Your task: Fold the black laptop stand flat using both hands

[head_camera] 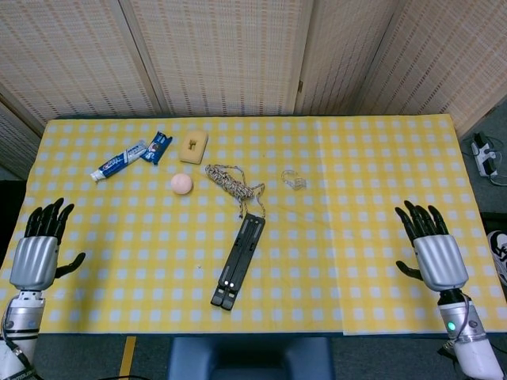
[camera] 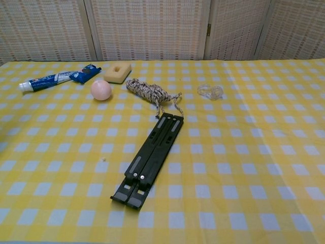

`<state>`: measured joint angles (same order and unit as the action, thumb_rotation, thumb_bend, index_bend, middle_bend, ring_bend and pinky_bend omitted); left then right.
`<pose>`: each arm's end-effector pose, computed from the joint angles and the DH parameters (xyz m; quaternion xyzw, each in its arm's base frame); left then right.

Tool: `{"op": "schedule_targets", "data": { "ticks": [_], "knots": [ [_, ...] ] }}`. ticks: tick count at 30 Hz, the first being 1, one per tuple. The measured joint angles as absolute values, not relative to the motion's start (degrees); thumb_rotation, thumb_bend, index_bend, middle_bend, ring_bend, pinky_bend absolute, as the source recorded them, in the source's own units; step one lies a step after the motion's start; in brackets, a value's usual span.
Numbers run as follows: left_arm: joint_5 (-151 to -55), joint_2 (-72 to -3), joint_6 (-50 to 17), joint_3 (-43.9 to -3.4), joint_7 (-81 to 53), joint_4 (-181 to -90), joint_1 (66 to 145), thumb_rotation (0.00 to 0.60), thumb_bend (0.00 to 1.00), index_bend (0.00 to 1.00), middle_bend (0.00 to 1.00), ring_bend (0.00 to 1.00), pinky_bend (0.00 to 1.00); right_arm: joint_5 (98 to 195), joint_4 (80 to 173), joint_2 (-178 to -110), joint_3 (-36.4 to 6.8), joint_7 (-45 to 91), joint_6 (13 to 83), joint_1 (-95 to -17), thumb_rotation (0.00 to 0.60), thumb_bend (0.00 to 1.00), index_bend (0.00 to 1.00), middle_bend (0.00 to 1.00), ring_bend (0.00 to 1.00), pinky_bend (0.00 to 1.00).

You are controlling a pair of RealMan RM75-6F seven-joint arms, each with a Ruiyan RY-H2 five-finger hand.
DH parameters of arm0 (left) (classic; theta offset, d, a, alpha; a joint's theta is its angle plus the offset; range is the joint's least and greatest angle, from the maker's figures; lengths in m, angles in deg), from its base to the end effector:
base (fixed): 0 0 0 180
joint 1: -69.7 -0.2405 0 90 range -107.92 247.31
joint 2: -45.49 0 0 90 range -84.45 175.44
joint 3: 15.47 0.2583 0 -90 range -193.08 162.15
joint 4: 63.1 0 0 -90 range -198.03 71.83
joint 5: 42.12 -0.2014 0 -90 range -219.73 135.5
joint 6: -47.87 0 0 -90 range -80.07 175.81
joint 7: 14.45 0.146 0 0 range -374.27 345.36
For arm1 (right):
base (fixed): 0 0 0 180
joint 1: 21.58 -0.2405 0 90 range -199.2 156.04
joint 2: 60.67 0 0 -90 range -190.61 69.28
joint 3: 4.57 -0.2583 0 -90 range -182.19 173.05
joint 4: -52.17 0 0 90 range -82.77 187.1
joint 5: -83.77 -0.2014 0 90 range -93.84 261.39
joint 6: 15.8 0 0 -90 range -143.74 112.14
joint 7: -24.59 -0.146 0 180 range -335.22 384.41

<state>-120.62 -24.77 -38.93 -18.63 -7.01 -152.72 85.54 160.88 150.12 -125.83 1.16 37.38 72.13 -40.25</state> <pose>-0.2847 0.2410 0.1487 -0.5961 -0.3335 -0.4107 0.6040 -0.2751 -0.2203 0.1488 0.6416 -0.3424 0.3575 0.5859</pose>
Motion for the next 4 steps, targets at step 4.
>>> {"op": "schedule_targets", "data": {
  "ticks": [4],
  "knots": [
    [-123.3,-24.0,-42.7,-16.9,-7.7,-153.6,82.1,0.600,0.26,0.07,0.00,0.00,0.00,162.2,147.5,-125.8,1.3,32.1,75.8,-35.4,0.600,0.18,0.00,0.04,0.07,0.01]
  ]
}}
